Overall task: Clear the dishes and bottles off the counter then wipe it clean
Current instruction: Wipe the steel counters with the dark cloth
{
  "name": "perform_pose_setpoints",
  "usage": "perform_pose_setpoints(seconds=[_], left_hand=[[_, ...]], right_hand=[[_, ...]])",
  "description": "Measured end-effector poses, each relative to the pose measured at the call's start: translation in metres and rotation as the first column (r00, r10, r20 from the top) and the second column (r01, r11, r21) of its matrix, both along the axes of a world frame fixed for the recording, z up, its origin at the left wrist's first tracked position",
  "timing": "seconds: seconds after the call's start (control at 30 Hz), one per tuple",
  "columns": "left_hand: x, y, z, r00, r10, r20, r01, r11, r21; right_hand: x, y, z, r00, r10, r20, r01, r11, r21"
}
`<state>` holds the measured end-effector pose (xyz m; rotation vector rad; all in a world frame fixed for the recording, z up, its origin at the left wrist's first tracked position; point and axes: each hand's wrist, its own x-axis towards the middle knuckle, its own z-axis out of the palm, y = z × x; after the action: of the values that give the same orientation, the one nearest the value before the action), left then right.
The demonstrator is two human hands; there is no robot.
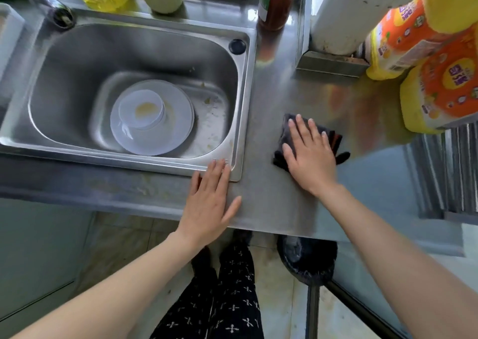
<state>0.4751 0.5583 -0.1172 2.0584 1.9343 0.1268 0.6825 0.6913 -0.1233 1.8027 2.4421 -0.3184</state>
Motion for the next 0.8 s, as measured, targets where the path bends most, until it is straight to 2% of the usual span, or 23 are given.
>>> perform_pose_setpoints(seconds=[0.03,0.07,0.17,0.27,0.3,0.37,0.47,0.5,0.57,0.63,0.67,0.73,0.8], left_hand=[[0.000,-0.004,0.001,1.000,-0.002,-0.011,0.002,1.000,-0.026],[0.001,-0.006,0.002,1.000,0.000,-0.013,0.000,0.999,-0.045],[0.003,-0.005,0.008,1.000,-0.010,0.020,0.012,0.992,-0.122],[-0.003,-0.002,0.013,0.997,-0.070,0.015,0.071,0.980,-0.184],[-0.005,-0.001,0.014,0.996,-0.088,0.007,0.088,0.976,-0.197],[-0.006,0.000,0.017,0.995,-0.097,0.005,0.096,0.974,-0.206],[-0.007,0.001,0.016,0.995,-0.098,0.022,0.100,0.975,-0.200],[-0.009,0.000,0.015,0.994,-0.099,0.037,0.104,0.977,-0.188],[-0.014,-0.002,0.012,0.992,-0.108,0.071,0.118,0.982,-0.149],[-0.018,-0.006,0.011,0.988,-0.111,0.109,0.123,0.986,-0.113],[-0.017,-0.009,0.013,0.986,-0.099,0.136,0.112,0.990,-0.091],[-0.007,-0.017,0.018,0.978,-0.069,0.199,0.080,0.996,-0.048],[0.016,-0.022,0.025,0.968,-0.061,0.242,0.067,0.998,-0.016]], right_hand=[[-0.015,-0.007,0.000,0.999,-0.044,-0.020,0.044,0.999,-0.002],[-0.029,-0.018,0.001,0.999,-0.019,-0.039,0.019,1.000,-0.002],[-0.043,-0.062,0.002,0.976,0.208,-0.065,-0.208,0.978,0.008],[-0.010,-0.095,0.001,0.958,0.285,-0.029,-0.286,0.958,-0.015],[0.004,-0.101,0.002,0.970,0.241,-0.017,-0.242,0.970,-0.014],[0.024,-0.105,0.005,1.000,0.019,-0.002,-0.019,1.000,-0.018],[0.008,-0.113,0.007,0.947,-0.320,0.013,0.320,0.947,0.008],[-0.005,-0.117,0.008,0.934,-0.356,0.014,0.356,0.934,0.002],[-0.030,-0.128,0.011,0.960,-0.280,-0.006,0.280,0.959,-0.037],[-0.042,-0.134,0.016,0.982,-0.159,-0.099,0.147,0.982,-0.119],[-0.040,-0.133,0.021,0.964,-0.163,-0.209,0.124,0.975,-0.186],[-0.027,-0.127,0.033,0.825,-0.292,-0.484,0.162,0.942,-0.293],[-0.003,-0.120,0.043,0.695,-0.393,-0.602,0.309,0.919,-0.244]])
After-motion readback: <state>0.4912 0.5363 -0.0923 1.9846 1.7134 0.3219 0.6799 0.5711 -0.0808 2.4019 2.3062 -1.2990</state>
